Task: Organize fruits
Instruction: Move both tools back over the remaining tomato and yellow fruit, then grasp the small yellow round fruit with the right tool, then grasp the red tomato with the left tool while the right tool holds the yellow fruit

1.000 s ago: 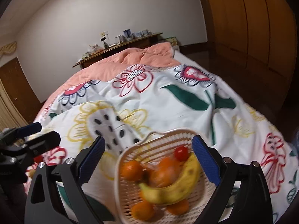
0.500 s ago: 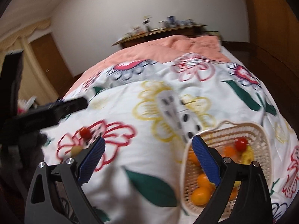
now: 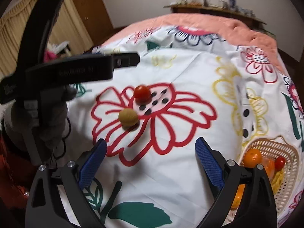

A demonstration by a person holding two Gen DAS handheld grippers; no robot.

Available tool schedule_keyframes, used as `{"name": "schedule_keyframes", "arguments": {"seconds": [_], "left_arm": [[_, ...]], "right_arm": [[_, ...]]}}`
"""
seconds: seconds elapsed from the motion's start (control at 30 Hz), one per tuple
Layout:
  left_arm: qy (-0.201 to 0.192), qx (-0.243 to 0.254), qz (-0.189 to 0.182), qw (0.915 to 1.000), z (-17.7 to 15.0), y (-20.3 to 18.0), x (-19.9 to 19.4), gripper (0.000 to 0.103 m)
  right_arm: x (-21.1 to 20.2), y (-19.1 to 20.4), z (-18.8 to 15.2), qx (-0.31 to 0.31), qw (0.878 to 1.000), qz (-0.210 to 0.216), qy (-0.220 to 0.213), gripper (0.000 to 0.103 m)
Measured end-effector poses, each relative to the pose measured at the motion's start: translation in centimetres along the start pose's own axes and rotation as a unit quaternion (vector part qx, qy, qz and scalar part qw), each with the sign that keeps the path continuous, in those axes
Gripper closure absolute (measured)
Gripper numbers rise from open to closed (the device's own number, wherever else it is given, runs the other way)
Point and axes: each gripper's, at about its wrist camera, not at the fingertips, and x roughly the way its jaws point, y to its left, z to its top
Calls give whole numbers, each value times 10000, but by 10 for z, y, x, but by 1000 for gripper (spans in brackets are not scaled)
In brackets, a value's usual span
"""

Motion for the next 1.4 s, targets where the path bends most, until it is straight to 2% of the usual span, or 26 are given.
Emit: {"name": "schedule_keyframes", "arguments": {"seconds": [0.17,0.23,0.4,0.53,0.6,0.77,0.87,0.9,1.13,1.4], "left_arm": [[60,-89,26,9999,-2,10,4,8],[97,-126,10,9999,-4,14,6,12],[191,-245,-30,9995,-8,24,11,31],[198,-366,-24,9991,-10,34,11,42],[193,-409,7,9990,-11,39,11,44],[180,-444,40,9988,-12,46,13,47],[175,-454,44,9988,-13,49,14,47],[178,-455,52,9988,-13,50,14,47],[226,-492,87,9985,-15,56,21,47],[234,-465,86,9986,-16,54,21,47]], "right_arm": [[9,-2,4,-69,9991,138,386,9],[11,-1,6,-94,9985,186,507,5],[14,-14,9,218,9951,664,706,5],[12,-11,12,286,9959,556,655,6],[13,-3,15,154,9972,441,581,15],[22,16,30,-3,9977,463,489,27],[33,21,37,-35,9972,472,583,49],[37,22,38,-28,9968,491,632,53],[51,29,44,-173,9970,340,679,55],[61,37,44,-437,9960,37,775,73]]}}
